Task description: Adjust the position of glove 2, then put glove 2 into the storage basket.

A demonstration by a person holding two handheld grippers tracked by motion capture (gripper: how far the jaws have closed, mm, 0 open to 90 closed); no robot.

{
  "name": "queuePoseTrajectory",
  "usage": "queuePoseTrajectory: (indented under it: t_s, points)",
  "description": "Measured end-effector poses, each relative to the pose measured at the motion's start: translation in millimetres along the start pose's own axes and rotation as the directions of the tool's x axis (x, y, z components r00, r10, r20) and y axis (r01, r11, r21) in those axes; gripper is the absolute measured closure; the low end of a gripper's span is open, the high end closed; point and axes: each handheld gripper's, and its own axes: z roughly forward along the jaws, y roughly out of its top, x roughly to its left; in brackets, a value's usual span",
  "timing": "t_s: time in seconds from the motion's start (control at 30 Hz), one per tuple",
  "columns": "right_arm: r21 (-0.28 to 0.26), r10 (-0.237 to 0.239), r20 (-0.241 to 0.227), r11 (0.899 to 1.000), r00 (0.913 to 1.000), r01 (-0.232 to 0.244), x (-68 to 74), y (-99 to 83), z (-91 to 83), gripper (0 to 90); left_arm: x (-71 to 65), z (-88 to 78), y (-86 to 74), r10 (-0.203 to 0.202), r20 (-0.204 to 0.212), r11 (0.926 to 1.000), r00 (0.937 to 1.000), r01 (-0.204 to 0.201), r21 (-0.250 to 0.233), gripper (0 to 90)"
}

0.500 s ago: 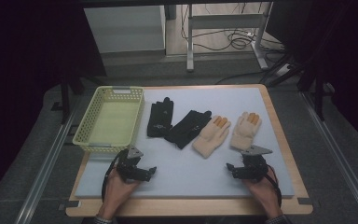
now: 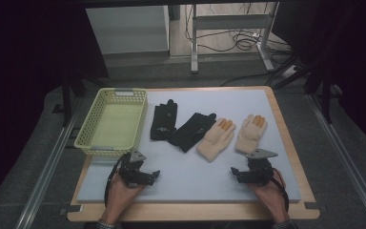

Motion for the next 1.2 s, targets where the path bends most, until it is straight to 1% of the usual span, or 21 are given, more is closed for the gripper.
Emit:
queuePoseTrajectory:
  t_s: [0.17,0.33,0.4,0.6,0.67,0.7,0.77,0.8,0.9,0.93,0.97,1.07,1.13,1.2]
  points:
    - [0.000,0.011,0.001,1.000,0.9999,-0.011,0.0,0.7,0.0,17.5,0.1,0.0,0.0,0.000,0.001,1.0000,1.0000,0.000,0.000,3.5]
    - [0.005,0.003,0.008,1.000,1.0000,-0.003,1.3,4.0,0.5,19.2,-0.1,0.0,-0.1,0.000,-0.001,1.0000,1.0000,0.000,-0.001,3.6]
    - [0.000,-0.003,0.008,1.000,1.0000,0.003,2.4,6.2,0.0,19.7,0.1,-0.1,-0.1,0.000,0.000,1.0000,1.0000,0.000,-0.001,3.6]
    - [-0.020,0.023,-0.030,1.000,0.9993,-0.023,3.4,13.7,-1.3,21.2,0.1,-0.1,-0.2,0.000,0.000,1.0000,1.0000,0.000,-0.001,3.6]
    - [-0.022,0.025,-0.033,0.999,0.9991,-0.026,3.9,15.1,-0.8,21.3,0.0,-0.1,-0.2,0.000,0.000,1.0000,1.0000,0.000,-0.001,3.6]
    - [-0.023,0.029,-0.041,0.999,0.9987,-0.030,5.5,18.9,0.6,21.3,0.0,-0.1,-0.2,0.000,0.000,1.0000,1.0000,0.000,-0.001,3.6]
    - [-0.025,0.032,-0.046,0.999,0.9984,-0.033,6.2,20.5,1.4,21.3,0.1,-0.1,-0.2,0.000,0.001,1.0000,1.0000,0.000,-0.001,3.6]
    - [-0.025,0.031,-0.056,0.999,0.9979,-0.033,8.5,26.2,3.7,21.3,0.1,-0.1,-0.2,0.000,0.001,1.0000,1.0000,0.000,-0.001,3.6]
    - [-0.025,0.015,-0.048,1.000,0.9987,-0.017,12.5,35.1,7.2,21.3,0.0,-0.1,-0.2,-0.001,0.001,1.0000,1.0000,0.001,-0.002,3.6]
    - [-0.025,0.015,-0.048,1.000,0.9987,-0.017,12.5,35.1,7.2,21.3,0.0,-0.1,-0.2,-0.001,0.001,1.0000,1.0000,0.001,-0.002,3.6]
    - [-0.033,0.011,-0.044,0.999,0.9990,-0.012,14.6,42.3,10.2,21.3,0.0,-0.1,-0.2,-0.001,0.001,1.0000,1.0000,0.001,-0.002,3.6]
    - [-0.039,0.006,-0.043,0.999,0.9991,-0.008,16.1,47.3,12.4,21.3,0.0,-0.1,-0.2,-0.001,0.001,1.0000,1.0000,0.001,-0.002,3.6]
    - [-0.032,-0.010,-0.049,0.999,0.9988,0.008,17.5,53.9,16.6,21.8,0.1,-0.2,-0.2,-0.001,0.001,1.0000,1.0000,0.001,-0.001,3.6]
    - [-0.023,-0.010,-0.057,1.000,0.9983,0.009,18.6,59.1,20.7,22.6,0.0,-0.1,-0.2,-0.001,0.001,1.0000,1.0000,0.001,-0.002,3.6]
